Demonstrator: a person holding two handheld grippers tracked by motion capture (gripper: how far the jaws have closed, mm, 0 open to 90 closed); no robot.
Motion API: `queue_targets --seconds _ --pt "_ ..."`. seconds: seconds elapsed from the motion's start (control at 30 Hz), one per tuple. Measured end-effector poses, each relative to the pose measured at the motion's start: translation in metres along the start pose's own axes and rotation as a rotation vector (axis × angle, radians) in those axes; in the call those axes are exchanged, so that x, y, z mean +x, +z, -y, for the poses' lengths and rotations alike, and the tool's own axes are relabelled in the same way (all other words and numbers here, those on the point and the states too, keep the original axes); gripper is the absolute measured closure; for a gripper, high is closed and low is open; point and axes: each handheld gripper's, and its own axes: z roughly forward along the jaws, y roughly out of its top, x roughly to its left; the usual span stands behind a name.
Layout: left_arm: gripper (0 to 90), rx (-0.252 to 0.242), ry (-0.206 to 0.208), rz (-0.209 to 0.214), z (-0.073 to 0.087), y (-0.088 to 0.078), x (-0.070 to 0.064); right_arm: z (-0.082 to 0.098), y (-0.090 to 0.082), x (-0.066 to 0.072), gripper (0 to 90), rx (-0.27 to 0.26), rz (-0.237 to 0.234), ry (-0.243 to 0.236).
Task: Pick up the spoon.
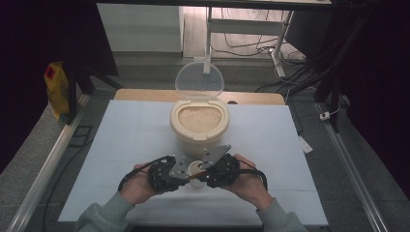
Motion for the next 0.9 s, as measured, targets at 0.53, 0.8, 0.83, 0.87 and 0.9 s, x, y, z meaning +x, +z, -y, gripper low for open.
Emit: queue_targets --seconds 0.53,0.8,0.83,0.87,0.9 --pt "80.9 -0.090 -0.067 -0.087 0.008 -0.011 0.008 0.024 -0.018 -0.013 46.8 -0.205 0.119 0.222" --pt "80.9 -0.136 -0.090 -0.116 0.010 -0.014 0.009 0.030 -0.014 -0.013 43.4 -0.251 0.119 0.275" --pt "80.9 -0.144 -0.095 -0.119 0.010 -0.014 0.009 0.031 -0.013 -0.013 42.6 -0.259 0.118 0.289" --pt "80.9 -0.152 -0.098 -0.121 0.010 -0.015 0.009 0.032 -0.011 -0.013 42.1 -0.268 0.119 0.299" --pt "80.9 -0.159 -0.100 -0.124 0.010 -0.015 0.009 0.032 -0.010 -0.013 41.9 -0.280 0.121 0.308"
